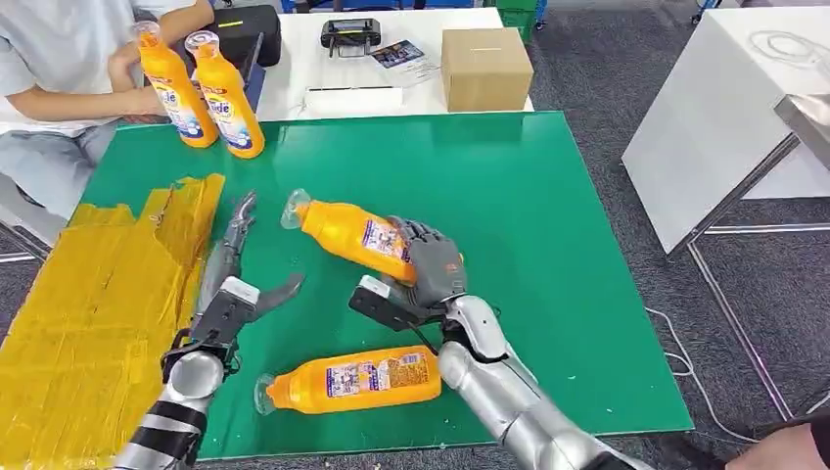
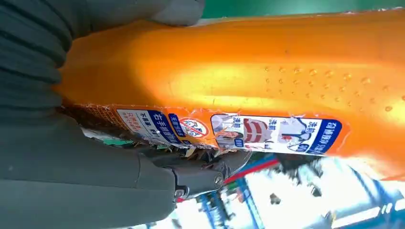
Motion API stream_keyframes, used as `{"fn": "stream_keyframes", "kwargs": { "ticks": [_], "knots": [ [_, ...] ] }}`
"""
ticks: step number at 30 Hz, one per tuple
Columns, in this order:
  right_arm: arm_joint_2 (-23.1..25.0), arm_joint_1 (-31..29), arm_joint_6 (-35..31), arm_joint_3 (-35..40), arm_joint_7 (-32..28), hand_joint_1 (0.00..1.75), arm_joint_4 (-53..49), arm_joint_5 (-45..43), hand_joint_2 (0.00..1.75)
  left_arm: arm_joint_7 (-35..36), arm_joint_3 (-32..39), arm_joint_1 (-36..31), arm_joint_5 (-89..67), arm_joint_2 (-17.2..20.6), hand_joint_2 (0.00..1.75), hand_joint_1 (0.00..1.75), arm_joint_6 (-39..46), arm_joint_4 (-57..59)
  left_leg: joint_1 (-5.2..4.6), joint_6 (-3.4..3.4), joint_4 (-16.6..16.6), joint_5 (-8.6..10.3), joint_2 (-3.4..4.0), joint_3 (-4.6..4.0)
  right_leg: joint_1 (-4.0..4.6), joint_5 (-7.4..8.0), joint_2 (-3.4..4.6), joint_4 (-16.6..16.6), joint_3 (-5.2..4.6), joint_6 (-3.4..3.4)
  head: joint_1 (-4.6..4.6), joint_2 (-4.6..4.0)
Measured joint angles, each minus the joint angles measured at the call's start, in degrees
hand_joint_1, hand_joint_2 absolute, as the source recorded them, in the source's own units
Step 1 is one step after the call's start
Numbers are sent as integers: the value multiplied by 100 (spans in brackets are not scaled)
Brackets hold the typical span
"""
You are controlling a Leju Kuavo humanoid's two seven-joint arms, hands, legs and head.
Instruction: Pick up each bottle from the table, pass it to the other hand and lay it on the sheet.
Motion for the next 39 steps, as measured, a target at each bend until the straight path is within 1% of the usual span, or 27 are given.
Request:
{"fn": "stream_keyframes", "kwargs": {
  "ticks": [4, 6, 8, 14, 20, 21, 23, 25, 29, 39],
  "knots": [
    [-31, 205, -22, -223, -61, 175, -383, 2, 175, 61, -31, 1, 89, -68, 175, 0, -116, -92, 2, 0, 0, 0, 0, 3, 0, 0, 1, 0, -1, 0, -2, 0],
    [-31, 302, -48, -329, -193, 175, -517, -92, 175, 118, -33, 0, 335, -97, 175, 0, -357, -118, 3, 0, 0, 1, -1, 4, 1, 0, 0, 1, -1, 0, -2, 0],
    [-29, 381, -33, -409, -309, 175, -622, -186, 175, 216, -35, 1, 799, -116, 175, 0, -808, -155, 5, -1, 0, 1, 0, 4, 4, 0, 1, 2, -1, 0, -2, 0],
    [9, 566, -26, -547, -564, 175, -698, -367, 175, 461, -112, -17, 1609, -158, 175, 0, -1476, -313, 4, -1, 0, 1, 1, 3, 5, 0, 1, 1, -1, 0, -2, 0],
    [41, 651, 7, -573, -625, 175, -698, -446, 175, 623, -169, -37, 2040, -158, 175, 0, -1795, -361, 3, 0, 0, 0, 1, 3, 5, 0, 1, 1, -1, 0, 0, 0],
    [50, 655, 108, -573, -654, 175, -698, -521, 175, 698, -171, -41, 2243, -158, 175, 0, -1933, -361, 3, 0, 0, 0, 1, 3, 5, 0, 1, 1, -1, 0, 0, 0],
    [70, 660, 593, -575, -857, 175, -687, -912, 175, 831, -173, -69, 2775, -158, 175, 0, -2294, -359, 3, 0, 0, 1, 3, 3, 5, 0, 1, 1, -1, 0, 0, 0],
    [109, 667, 916, -562, -1076, 175, -641, -1139, 175, 901, -179, -139, 3113, -153, 175, 0, -2520, -359, 4, 0, 0, 1, 0, 3, 5, 0, 1, 1, -1, 0, -2, 0],
    [216, 657, 1073, -499, -1233, 175, -484, -1272, 175, 929, -267, -246, 3195, -149, 175, 0, -2553, -368, 4, 0, -1, 1, 0, 3, 6, 0, 1, 3, 0, 0, 0, 0],
    [385, 583, 1130, -295, -1270, 175, -257, -1425, 175, 800, -529, -361, 2378, -136, 175, 0, -1722, -485, 3, 0, -1, 1, 1, 2, 5, 0, 1, 2, 0, 0, -2, 0]
  ]
}}
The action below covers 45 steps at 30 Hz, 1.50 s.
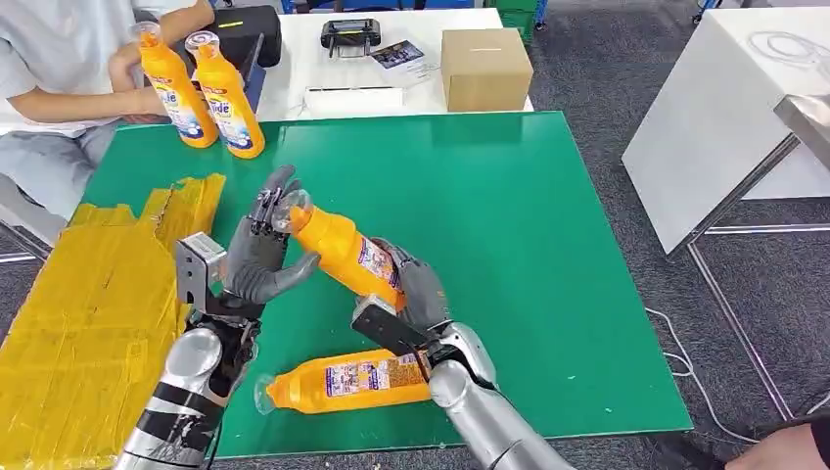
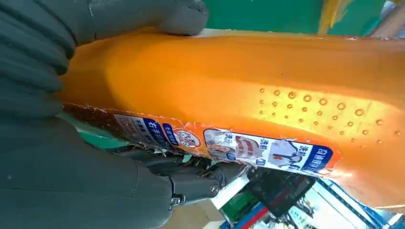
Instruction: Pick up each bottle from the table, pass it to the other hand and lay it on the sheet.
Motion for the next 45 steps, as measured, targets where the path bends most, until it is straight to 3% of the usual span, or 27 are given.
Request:
{"fn": "stream_keyframes", "kwargs": {
  "ticks": [12, 45],
  "knots": [
    [70, 12, -153, 166, 48, 175, -2, -31, 175, -72, -175, -109, -769, -6, 175, 0, 634, 131, 0, 0, 0, 0, 0, 0, 0, 0, 0, 0, -1, 0, 2, 0],
    [28, 193, -655, 159, 52, 175, -203, 9, 175, 66, 46, -445, -89, -66, 175, 0, 67, 1099, 0, 0, 0, 0, -1, 0, 0, 0, 0, 0, 0, 0, 0, 0]
  ]
}}
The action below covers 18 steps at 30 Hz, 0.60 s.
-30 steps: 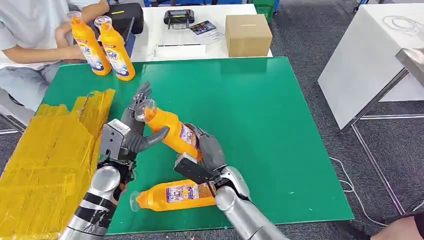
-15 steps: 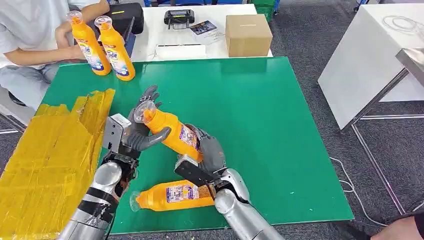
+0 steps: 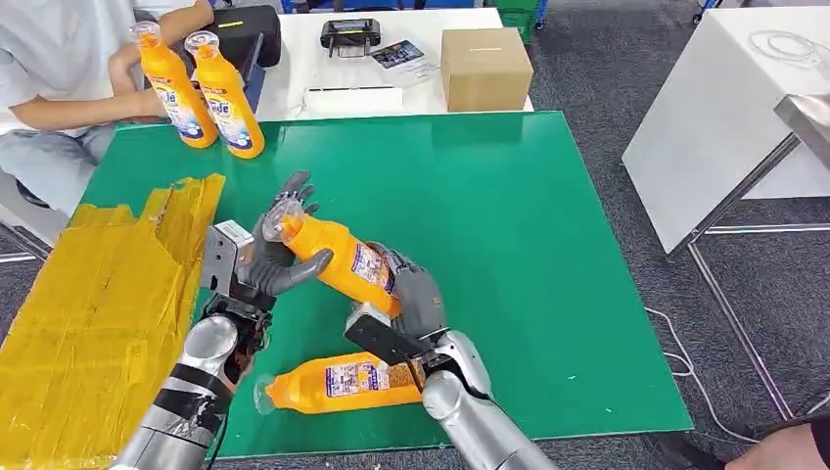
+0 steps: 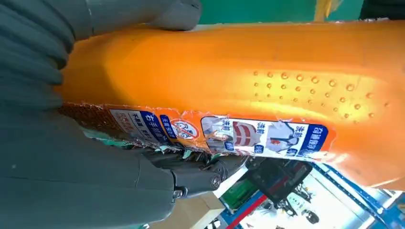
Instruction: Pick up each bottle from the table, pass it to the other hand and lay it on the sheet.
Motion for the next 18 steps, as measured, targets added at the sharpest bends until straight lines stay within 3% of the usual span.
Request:
{"fn": "stream_keyframes", "kwargs": {
  "ticks": [18],
  "knots": [
    [-160, 0, -313, -140, -24, 175, -216, 0, 175, 11, 42, 225, 302, 9, 175, 0, -413, 7, 0, 0, 0, 0, 0, 0, 0, 0, 0, 0, 0, 0, 0, 0]
  ]
}}
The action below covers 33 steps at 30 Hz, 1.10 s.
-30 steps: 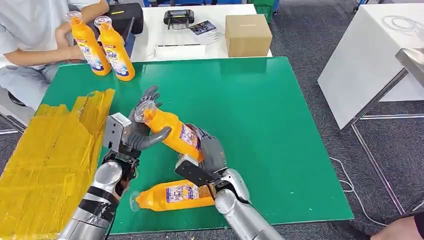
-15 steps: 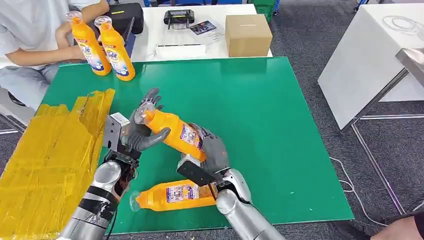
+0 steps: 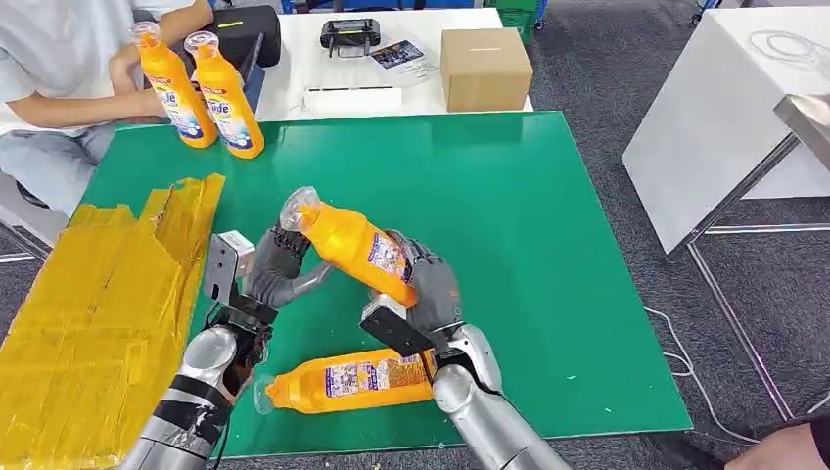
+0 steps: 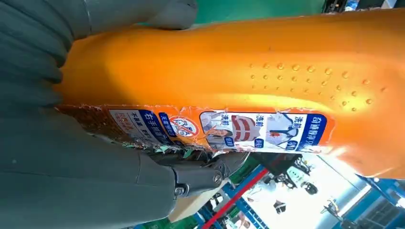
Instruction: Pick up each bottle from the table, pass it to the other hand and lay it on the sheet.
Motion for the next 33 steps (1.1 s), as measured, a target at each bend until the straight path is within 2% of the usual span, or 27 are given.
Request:
{"fn": "stream_keyframes", "kwargs": {
  "ticks": [8, 16, 22, 33],
  "knots": [
    [-59, 33, -179, -164, 17, 175, -103, 85, 175, -44, -20, 290, 413, 0, 175, 0, -498, -291, -1, 0, 0, 0, 1, 0, -2, 0, 0, -1, 0, 0, 2, 0],
    [-136, 95, -137, -380, 17, 175, -164, 151, 175, -68, -267, 685, 479, 2, 175, 0, -503, -888, -1, 0, 0, -1, 0, 0, -4, 0, 0, -1, 0, 0, 0, 0],
    [-76, 78, 1192, -372, -273, 175, -103, -522, 175, -125, -413, 714, 645, 15, 175, 0, -616, -973, 0, 0, 0, 0, 0, 1, 0, 0, 0, 0, 1, 0, -2, 0],
    [94, -108, 1510, -166, -321, 175, 214, -579, 175, -199, -605, 700, 496, 44, 175, 0, -575, -1025, -1, 0, 0, 0, 0, -1, -1, 0, 0, -1, 0, 0, 2, 0]
  ]
}}
